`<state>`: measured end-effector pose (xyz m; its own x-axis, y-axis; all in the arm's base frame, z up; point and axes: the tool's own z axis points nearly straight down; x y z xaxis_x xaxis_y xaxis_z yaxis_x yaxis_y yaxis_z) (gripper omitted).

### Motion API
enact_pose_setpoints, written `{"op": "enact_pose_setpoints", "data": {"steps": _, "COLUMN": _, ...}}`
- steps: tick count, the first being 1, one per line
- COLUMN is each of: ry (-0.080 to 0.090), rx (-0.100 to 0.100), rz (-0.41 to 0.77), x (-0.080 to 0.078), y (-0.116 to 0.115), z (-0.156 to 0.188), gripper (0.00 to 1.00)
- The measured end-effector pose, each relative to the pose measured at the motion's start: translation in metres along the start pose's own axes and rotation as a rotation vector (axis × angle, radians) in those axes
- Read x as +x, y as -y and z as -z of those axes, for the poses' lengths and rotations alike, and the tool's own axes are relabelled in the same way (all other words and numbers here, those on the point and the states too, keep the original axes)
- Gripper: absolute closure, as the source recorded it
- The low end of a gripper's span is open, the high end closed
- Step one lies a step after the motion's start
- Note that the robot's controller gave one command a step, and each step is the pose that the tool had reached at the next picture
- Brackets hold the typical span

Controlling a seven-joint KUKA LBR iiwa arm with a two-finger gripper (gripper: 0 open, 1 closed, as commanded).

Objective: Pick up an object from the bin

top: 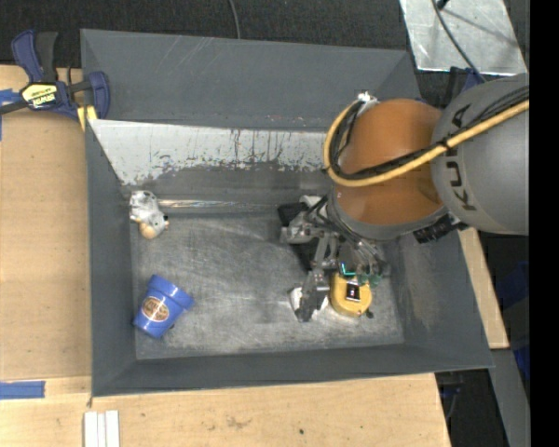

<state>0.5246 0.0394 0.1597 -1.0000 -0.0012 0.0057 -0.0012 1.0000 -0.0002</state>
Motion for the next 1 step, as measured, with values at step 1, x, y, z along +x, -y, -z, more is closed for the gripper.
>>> {"op": "enact_pose_setpoints", "data": {"steps": 1, "ry": 0.008, "rx": -0.001, "rz": -0.001, "x": -0.0018, "y": 0.0, "z": 0.0045, "gripper": 0.0}}
